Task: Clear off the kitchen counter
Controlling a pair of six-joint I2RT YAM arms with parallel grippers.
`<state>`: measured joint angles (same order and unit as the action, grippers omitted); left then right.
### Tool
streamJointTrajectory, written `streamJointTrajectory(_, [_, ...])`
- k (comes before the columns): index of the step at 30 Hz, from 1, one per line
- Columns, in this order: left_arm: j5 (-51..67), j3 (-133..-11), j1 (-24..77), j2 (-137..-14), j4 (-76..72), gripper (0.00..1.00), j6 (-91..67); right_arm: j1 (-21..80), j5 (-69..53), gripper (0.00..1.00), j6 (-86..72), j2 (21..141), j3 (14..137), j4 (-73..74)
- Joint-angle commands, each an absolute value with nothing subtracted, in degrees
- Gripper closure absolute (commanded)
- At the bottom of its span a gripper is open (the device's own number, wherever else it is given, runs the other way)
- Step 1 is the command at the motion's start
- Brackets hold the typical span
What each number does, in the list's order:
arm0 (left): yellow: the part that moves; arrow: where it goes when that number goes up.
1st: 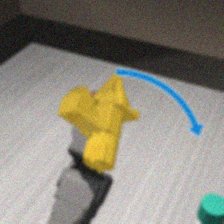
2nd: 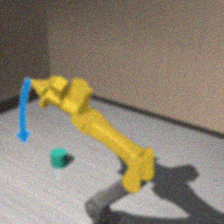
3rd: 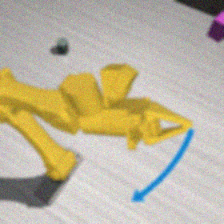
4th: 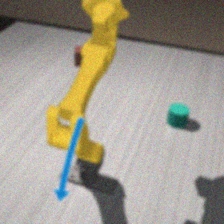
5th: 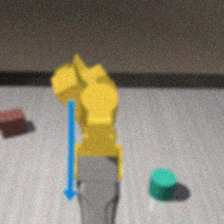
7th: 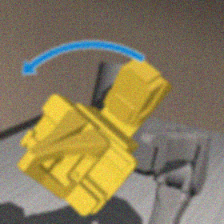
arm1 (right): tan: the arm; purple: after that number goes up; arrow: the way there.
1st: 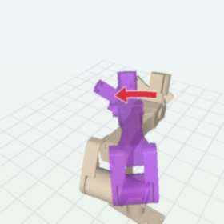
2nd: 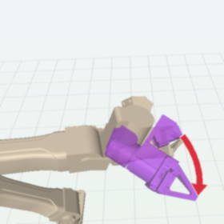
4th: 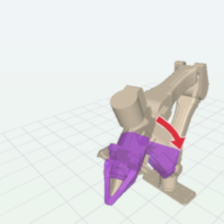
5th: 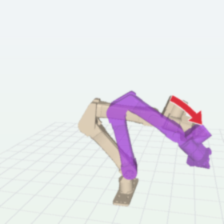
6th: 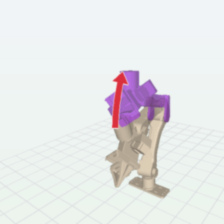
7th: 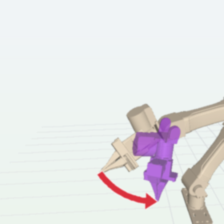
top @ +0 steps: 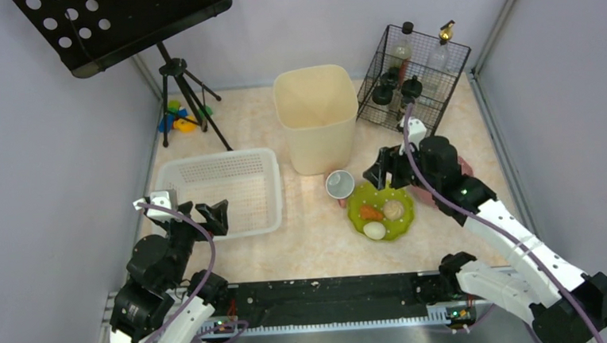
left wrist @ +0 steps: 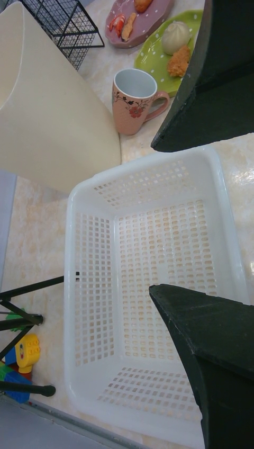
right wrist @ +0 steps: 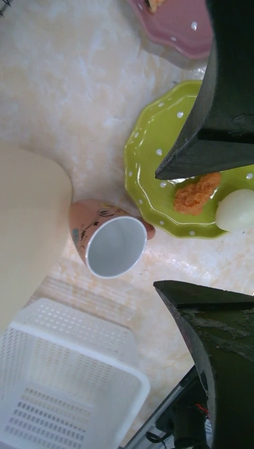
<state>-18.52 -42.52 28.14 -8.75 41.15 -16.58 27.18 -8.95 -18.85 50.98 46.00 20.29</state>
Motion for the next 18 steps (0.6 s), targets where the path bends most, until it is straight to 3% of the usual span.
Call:
streamJointTrajectory(1, [-18.52,-42.35,28.23,-8.7,38.88,0.01,-16.52,28.84,-11.61,0.32,-20.39,49.53,40.33,8.0])
streamJointTrajectory(18, [-18.01,-42.19,28.24,-8.89,38.67,0.01,-16.44,34.31,-2.44,0.43,-20.32,66.8,33.57,-13.19])
